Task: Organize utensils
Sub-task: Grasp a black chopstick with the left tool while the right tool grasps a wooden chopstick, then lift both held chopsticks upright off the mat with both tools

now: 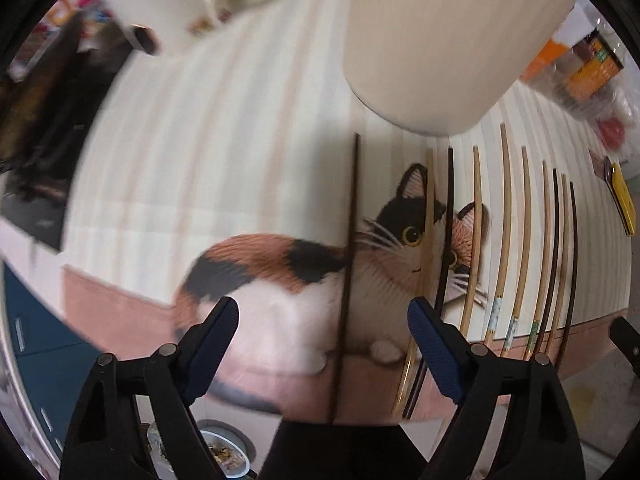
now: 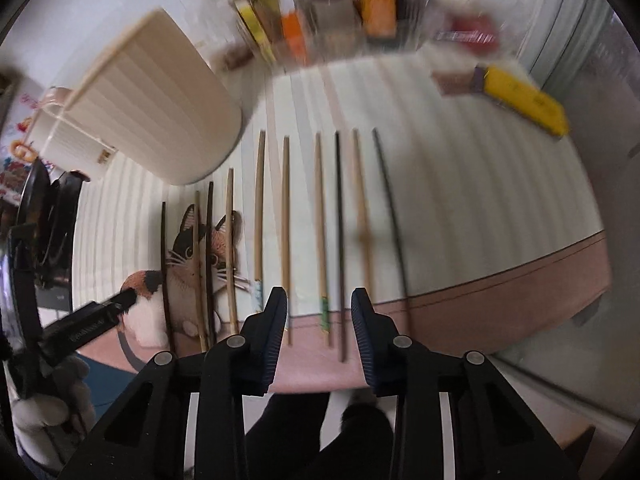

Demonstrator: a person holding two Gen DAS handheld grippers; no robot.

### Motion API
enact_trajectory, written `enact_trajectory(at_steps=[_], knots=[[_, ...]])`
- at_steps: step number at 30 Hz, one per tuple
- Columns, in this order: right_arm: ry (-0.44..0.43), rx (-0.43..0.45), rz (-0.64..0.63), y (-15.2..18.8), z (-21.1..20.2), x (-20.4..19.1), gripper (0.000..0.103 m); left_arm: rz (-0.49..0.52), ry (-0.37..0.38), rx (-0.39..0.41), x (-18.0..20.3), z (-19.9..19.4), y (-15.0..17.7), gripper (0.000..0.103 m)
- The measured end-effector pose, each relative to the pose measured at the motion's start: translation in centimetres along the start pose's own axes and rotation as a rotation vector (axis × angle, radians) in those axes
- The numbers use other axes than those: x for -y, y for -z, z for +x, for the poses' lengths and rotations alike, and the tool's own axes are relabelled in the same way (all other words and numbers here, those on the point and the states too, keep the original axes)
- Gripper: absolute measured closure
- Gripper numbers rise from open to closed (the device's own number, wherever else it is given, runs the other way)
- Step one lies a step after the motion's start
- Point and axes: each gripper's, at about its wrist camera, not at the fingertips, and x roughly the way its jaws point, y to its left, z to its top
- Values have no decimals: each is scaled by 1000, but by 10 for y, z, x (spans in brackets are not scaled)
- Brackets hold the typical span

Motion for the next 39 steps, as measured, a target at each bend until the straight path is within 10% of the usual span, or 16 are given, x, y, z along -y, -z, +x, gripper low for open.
enact_trajectory(at_steps=[6,11,26,39], knots=[[10,-94,70,-25,50,-19,67,85,47,-103,13,44,-18,49],[41,-111,65,-41,72,-35,67,129,14,-72,22,46,-26,99],[153,-191,-61,-77,144,-92,86,-17,100,-115,-29,53,-63,100],[172,-277,-215,-37,139,-116,96,-24,147,-147,-85,38,-96,96]])
